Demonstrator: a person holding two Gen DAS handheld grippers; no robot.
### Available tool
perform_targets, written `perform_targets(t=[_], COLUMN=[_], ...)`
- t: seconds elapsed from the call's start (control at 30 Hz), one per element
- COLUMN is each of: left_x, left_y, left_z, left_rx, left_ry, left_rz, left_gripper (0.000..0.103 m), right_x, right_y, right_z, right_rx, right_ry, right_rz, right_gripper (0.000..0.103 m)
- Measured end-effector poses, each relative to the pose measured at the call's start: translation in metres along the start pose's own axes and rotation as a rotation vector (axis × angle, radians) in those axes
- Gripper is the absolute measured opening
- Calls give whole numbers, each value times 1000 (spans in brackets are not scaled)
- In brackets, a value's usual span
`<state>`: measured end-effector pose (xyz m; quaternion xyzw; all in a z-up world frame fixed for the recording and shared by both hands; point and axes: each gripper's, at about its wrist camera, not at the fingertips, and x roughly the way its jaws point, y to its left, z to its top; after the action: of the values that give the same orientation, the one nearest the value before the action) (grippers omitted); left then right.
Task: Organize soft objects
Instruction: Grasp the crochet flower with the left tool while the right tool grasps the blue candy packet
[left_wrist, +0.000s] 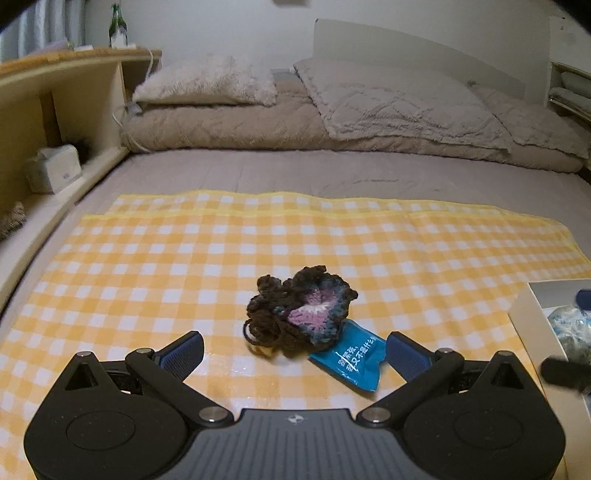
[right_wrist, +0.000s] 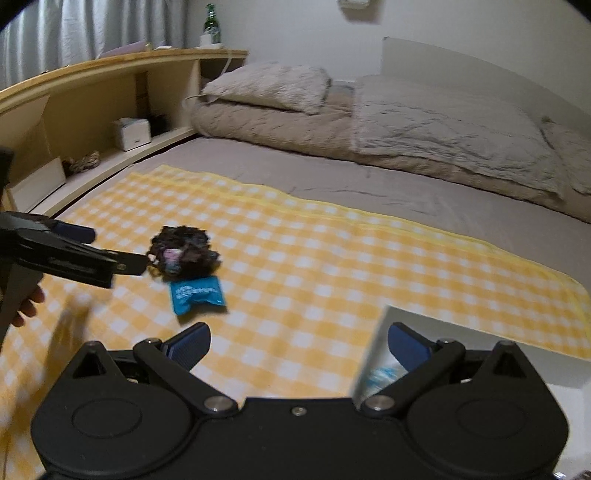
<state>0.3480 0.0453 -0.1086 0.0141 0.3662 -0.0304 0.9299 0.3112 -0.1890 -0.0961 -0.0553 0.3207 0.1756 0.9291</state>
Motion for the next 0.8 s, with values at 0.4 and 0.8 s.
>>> perform_targets(t=[0.4, 0.8], left_x=[49, 87], left_y=[2, 18], left_z=[18, 14], left_rx=[1, -46], left_ry=[42, 76], left_rz=[-60, -100], left_gripper=[102, 86], right_x=[78, 134], right_y=[43, 55], right_z=[19, 13], right_rx=[7, -48], right_ry=[67, 58], right_rz=[161, 240], right_gripper=[103, 103])
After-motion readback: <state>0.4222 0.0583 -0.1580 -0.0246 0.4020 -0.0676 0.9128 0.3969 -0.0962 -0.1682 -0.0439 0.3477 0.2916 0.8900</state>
